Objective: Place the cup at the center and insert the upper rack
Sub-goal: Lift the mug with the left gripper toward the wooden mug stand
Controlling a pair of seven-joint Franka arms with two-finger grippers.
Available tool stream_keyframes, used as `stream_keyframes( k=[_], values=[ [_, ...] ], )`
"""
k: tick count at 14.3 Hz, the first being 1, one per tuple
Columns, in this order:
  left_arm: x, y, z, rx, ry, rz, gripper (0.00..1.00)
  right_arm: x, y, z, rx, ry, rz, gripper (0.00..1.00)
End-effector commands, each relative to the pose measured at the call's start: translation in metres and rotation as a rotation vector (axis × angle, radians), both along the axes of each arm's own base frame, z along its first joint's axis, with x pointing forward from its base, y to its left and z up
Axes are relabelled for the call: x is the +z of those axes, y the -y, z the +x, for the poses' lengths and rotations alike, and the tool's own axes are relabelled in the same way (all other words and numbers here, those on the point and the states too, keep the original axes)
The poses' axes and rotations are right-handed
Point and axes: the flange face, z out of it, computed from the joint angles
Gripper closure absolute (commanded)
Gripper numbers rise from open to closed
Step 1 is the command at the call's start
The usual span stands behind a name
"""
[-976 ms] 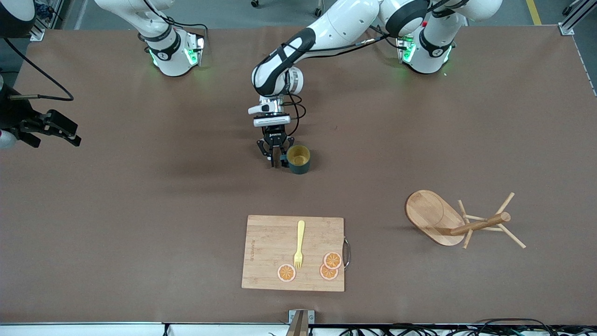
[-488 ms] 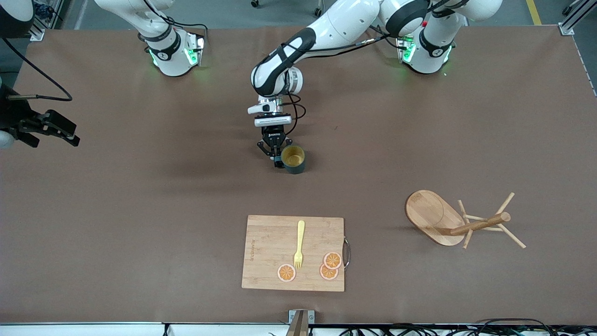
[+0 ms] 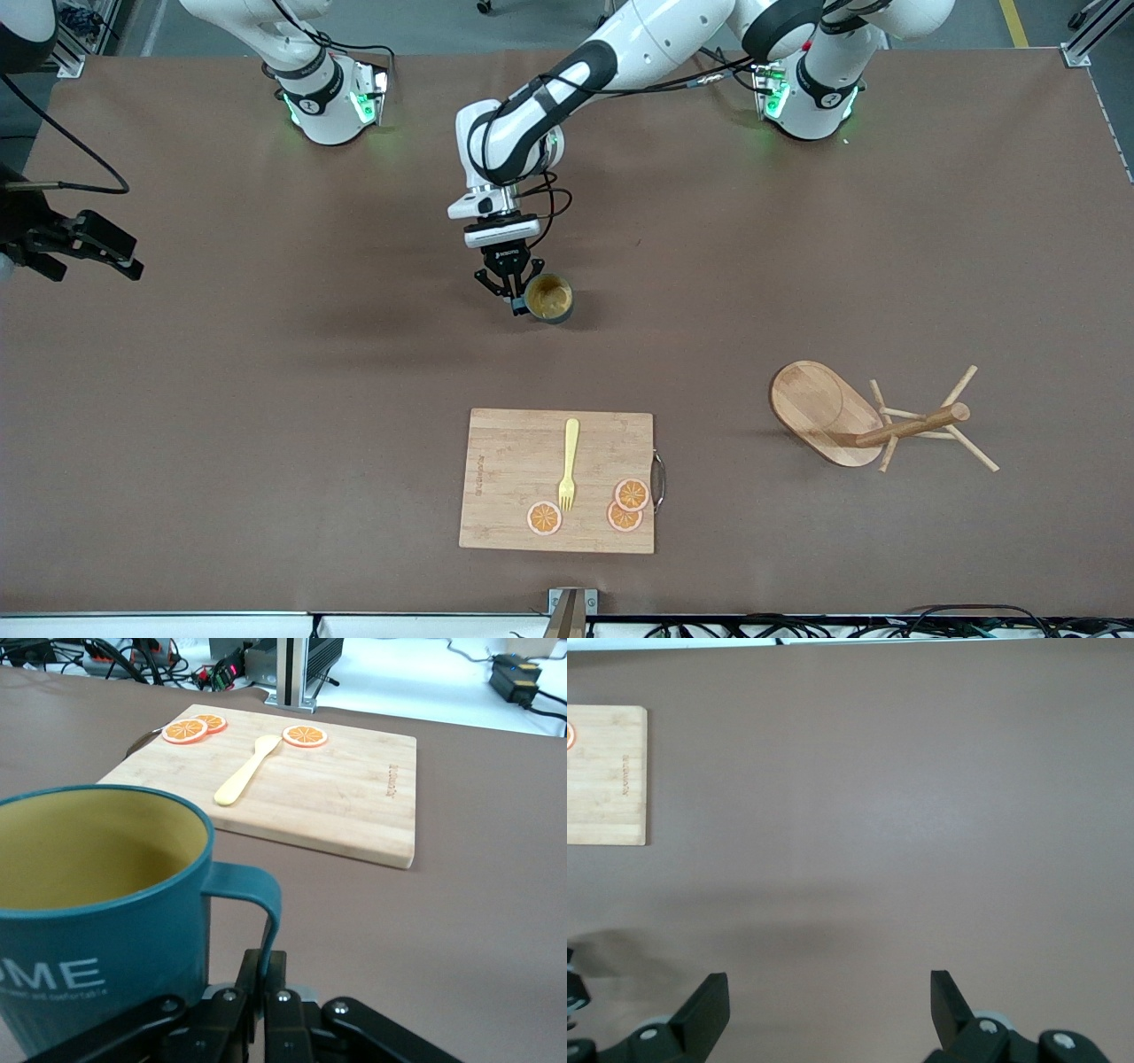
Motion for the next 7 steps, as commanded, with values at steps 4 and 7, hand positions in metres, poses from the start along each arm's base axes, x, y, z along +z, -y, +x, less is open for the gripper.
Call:
stream_keyframes(
  k=[4, 7],
  values=[
    [0.113, -0.014, 0.055, 0.108, -0.191, -0.153, 1.0, 0.007, 0.008, -0.006, -0.008, 0.008, -0.009, 0.0],
    [0.18, -0.043, 0.089, 0.179, -0.32, -0.261, 1.0, 0.007, 0.01, -0.017, -0.007, -0.079, -0.004, 0.0]
  ],
)
